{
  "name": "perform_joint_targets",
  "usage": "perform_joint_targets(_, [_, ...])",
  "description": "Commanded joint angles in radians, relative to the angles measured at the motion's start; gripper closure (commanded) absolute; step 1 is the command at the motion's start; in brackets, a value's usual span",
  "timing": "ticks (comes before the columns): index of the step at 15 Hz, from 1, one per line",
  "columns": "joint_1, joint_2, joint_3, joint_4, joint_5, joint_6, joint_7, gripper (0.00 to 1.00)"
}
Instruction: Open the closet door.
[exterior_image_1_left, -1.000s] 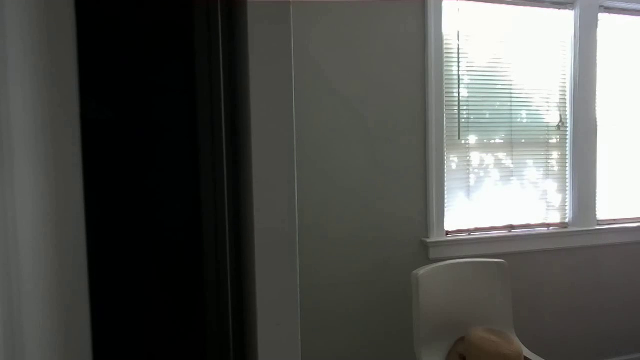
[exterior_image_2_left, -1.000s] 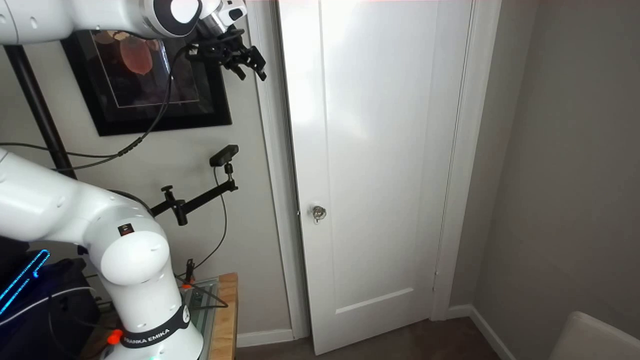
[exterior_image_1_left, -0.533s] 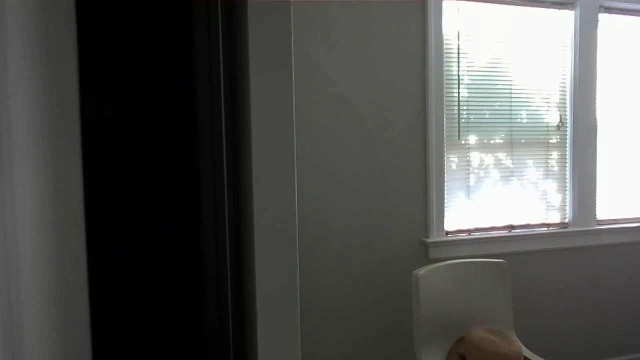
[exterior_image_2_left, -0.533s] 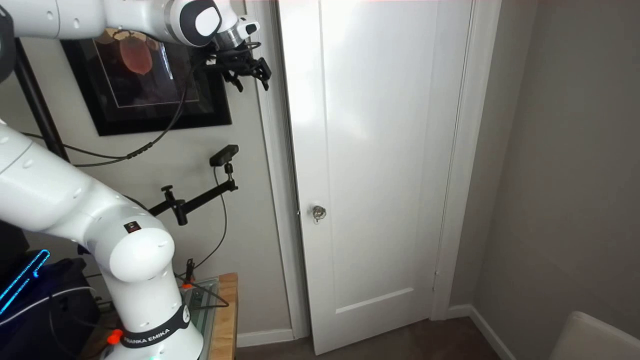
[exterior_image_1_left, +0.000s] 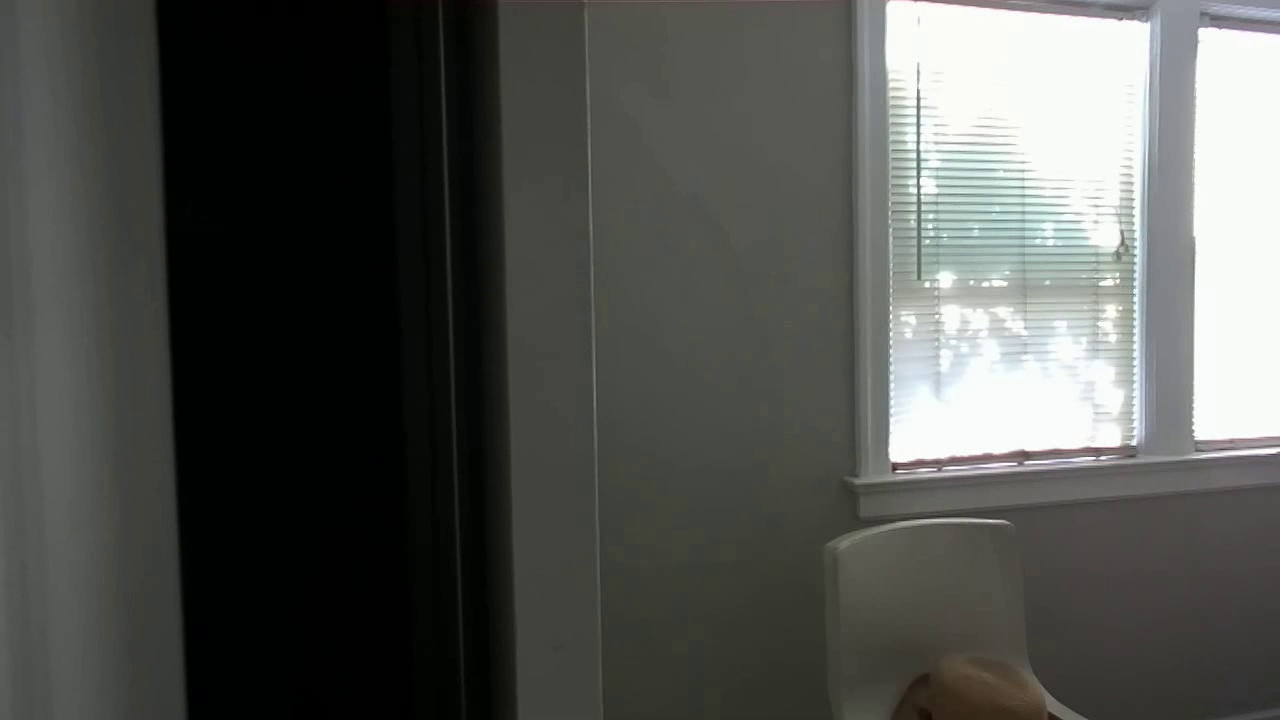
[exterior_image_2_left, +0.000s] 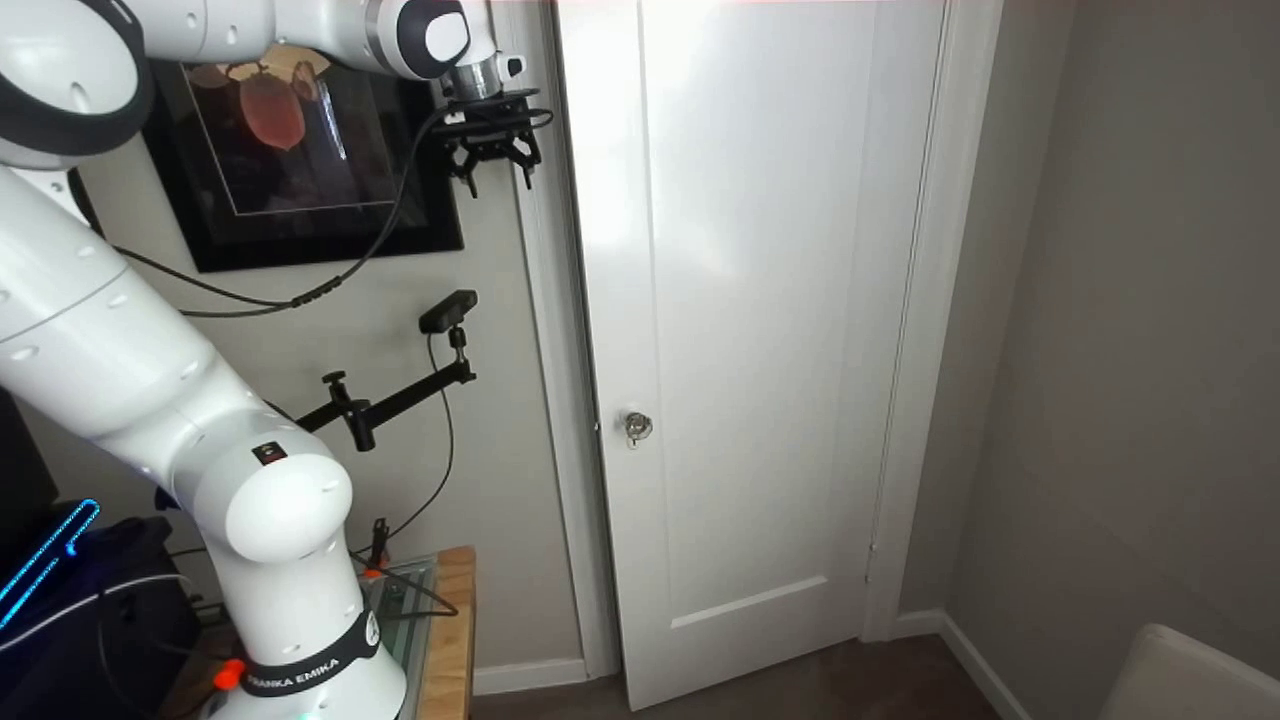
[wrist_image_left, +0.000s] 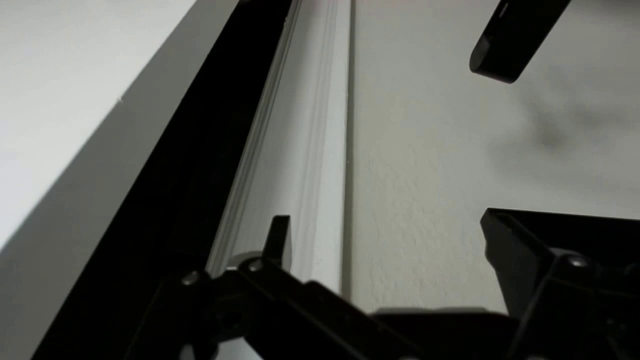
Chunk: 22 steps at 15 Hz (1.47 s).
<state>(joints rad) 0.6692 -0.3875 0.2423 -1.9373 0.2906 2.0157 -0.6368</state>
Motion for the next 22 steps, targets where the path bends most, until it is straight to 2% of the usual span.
perform_joint_targets(1, [-0.022, 0.059, 0.028, 0.086, -0.060, -0.056, -0.091, 0.00])
perform_joint_targets(8, [-0.060, 0.106, 0.084, 0.134, -0.180, -0.022, -0.169, 0.00])
perform_joint_targets(16, [-0.112, 0.143, 0.149, 0.155, -0.327, 0.029, -0.154, 0.00])
perform_joint_targets(22, [-0.151, 0.170, 0.188, 0.172, -0.425, 0.017, -0.127, 0.00])
